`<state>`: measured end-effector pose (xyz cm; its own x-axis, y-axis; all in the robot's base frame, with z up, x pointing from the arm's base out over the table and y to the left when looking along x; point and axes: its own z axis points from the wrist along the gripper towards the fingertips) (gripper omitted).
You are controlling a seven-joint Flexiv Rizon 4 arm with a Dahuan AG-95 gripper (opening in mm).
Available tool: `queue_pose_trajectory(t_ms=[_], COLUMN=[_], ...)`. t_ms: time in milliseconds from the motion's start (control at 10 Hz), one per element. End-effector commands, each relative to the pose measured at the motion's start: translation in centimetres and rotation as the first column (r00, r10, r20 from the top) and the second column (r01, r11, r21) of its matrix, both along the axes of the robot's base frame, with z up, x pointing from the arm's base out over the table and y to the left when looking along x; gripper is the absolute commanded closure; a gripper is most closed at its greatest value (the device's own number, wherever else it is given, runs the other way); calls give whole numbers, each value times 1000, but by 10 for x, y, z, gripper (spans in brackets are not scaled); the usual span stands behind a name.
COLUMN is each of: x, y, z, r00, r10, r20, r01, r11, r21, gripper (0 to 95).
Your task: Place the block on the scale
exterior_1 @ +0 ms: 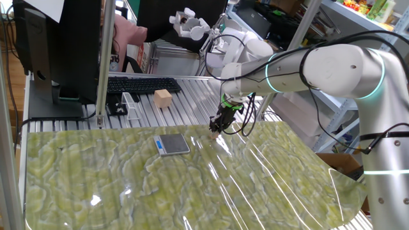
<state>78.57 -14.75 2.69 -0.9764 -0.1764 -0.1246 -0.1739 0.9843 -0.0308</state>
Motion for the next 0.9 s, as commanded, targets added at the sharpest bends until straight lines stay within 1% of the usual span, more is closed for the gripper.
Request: queue_pose_trajectory(t_ms=[100,200,400,500,900], x=[0,0,0,-2,-7], y=[-1,-1,-4,-5,-7], z=[2,3,13,19,28], r00=[1000,1000,1000,1000,1000], r10=[2,3,9,10,11], r20=[-2,-2,-13,-20,-25], r01=[-2,-3,-9,-10,-11], r11=[1000,1000,1000,1000,1000], r21=[1,2,6,6,9], gripper=[950,950,950,950,950])
